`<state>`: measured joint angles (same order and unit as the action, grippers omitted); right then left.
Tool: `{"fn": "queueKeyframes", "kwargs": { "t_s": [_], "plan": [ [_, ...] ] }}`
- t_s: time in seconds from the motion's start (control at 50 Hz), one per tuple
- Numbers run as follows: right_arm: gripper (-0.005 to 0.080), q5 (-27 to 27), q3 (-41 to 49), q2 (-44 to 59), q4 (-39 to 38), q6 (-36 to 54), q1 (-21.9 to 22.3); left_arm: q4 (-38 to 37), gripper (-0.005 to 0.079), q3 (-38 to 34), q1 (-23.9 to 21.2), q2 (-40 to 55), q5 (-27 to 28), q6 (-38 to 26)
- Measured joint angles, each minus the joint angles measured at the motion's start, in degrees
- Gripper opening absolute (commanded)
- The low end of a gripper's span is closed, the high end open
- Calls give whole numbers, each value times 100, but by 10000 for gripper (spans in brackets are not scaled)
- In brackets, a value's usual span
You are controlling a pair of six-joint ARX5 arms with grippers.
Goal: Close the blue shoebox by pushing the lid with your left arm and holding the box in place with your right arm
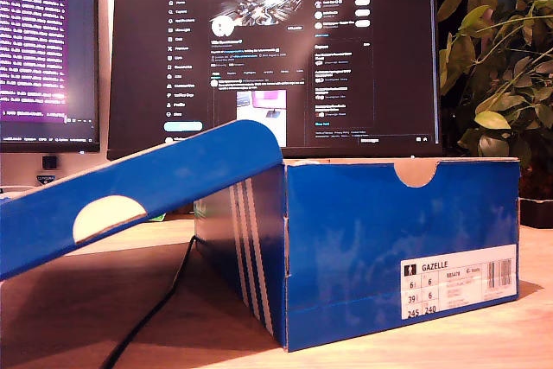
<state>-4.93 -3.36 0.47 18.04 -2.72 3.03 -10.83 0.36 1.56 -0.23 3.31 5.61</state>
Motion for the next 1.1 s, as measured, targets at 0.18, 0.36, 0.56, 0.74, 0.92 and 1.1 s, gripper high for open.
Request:
{"fn": "queueKeyframes", "kwargs": {
  "t_s": [0.18, 0.36, 0.56, 0.74, 0.92, 1.1],
  "plan": [
    [-9, -216, 0, 0, -22, 409, 0, 2, -12, 0, 0, 0, 24, 22],
    [-9, -234, 0, 0, -22, 426, 0, 4, -11, 0, 0, 0, 57, 24],
    [-9, -105, 0, 0, -24, 116, 0, 4, -11, 0, 0, 0, 74, 24],
    [-9, 494, 0, 0, -50, -660, 0, 9, -12, 0, 0, 0, 131, 24],
    [-10, 1298, 0, 0, -437, -2039, 0, 66, -18, 0, 0, 0, 741, 1641],
    [-11, 1912, -61, 24, -140, -2656, 0, 109, -19, 0, -2, 0, 1517, 2247]
  ]
}}
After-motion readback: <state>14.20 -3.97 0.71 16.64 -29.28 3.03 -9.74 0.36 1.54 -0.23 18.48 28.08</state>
